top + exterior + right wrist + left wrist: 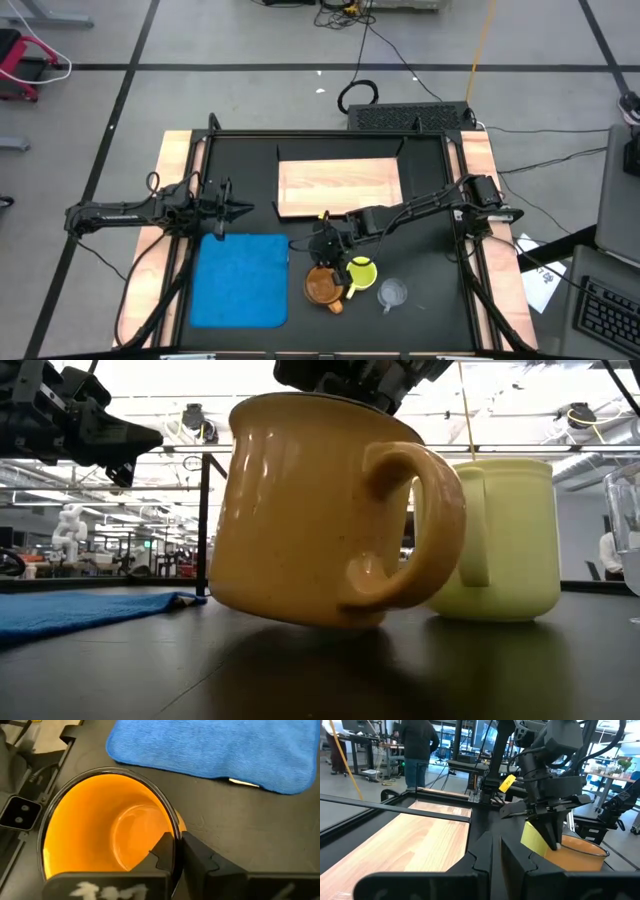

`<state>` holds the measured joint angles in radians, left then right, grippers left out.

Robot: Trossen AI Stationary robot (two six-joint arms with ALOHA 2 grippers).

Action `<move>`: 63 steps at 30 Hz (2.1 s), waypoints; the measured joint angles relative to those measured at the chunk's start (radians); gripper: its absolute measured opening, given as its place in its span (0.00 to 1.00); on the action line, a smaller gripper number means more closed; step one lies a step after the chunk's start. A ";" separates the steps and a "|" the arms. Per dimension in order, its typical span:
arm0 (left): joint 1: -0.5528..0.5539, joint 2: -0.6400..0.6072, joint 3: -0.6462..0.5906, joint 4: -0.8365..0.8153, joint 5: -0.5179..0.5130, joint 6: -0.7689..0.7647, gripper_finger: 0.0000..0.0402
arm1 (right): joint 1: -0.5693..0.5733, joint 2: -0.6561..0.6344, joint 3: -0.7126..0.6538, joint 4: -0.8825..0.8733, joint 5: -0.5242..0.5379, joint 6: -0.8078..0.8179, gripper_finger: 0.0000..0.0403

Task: Stack small to large cups/mugs on shelf
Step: Put the orange mug on the shelf

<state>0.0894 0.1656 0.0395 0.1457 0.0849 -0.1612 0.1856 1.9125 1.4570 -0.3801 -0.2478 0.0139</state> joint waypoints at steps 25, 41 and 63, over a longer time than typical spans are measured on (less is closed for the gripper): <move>0.000 0.000 0.000 -0.006 0.000 0.000 0.08 | -0.094 0.002 0.254 -0.270 -0.066 -0.038 0.01; 0.000 0.000 0.000 -0.015 0.000 0.008 0.08 | -0.241 0.002 0.399 -0.479 -0.069 -0.056 0.01; 0.000 0.000 0.000 -0.023 -0.007 0.062 0.08 | -0.445 0.001 0.551 -0.624 -0.069 -0.074 0.01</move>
<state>0.0895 0.1658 0.0395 0.1223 0.0780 -0.0991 -0.2590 1.9137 2.0079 -1.0038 -0.3168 -0.0605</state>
